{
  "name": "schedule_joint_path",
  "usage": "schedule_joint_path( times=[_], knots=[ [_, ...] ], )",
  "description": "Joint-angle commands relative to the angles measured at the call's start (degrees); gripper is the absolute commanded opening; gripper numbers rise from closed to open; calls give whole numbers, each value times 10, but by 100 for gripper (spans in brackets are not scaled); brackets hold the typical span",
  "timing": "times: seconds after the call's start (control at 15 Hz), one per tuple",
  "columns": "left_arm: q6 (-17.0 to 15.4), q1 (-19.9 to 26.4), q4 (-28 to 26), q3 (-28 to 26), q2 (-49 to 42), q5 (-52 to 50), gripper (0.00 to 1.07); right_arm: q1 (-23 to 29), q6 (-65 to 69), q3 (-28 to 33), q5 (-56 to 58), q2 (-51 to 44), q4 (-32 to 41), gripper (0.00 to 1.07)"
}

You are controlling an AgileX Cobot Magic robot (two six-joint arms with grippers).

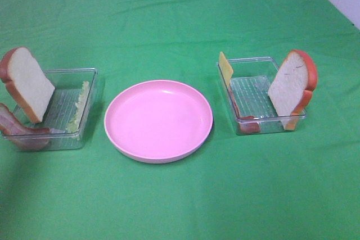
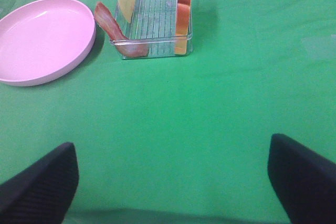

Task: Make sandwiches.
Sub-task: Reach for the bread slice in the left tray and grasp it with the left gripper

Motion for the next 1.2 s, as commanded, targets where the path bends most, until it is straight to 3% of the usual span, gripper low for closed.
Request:
schedule_joint_path(
  times=[0.07,0.2,0.53,0.87,1.2],
  knots=[
    [4,-3,2,-37,66,60,101,-1,-7,3,0,-19,-2,94],
    [44,-3,-15,-48,140,58,101,-1,-7,3,0,-19,-2,94],
    [65,-11,-61,-48,196,-14,101,-1,-7,3,0,-19,-2,94],
    [58,-43,-54,-49,254,-54,101,-1,-8,3,0,-19,1,94],
    [42,-45,-41,-59,272,-56,100,-1,-8,3,0,-18,1,94]
  ],
)
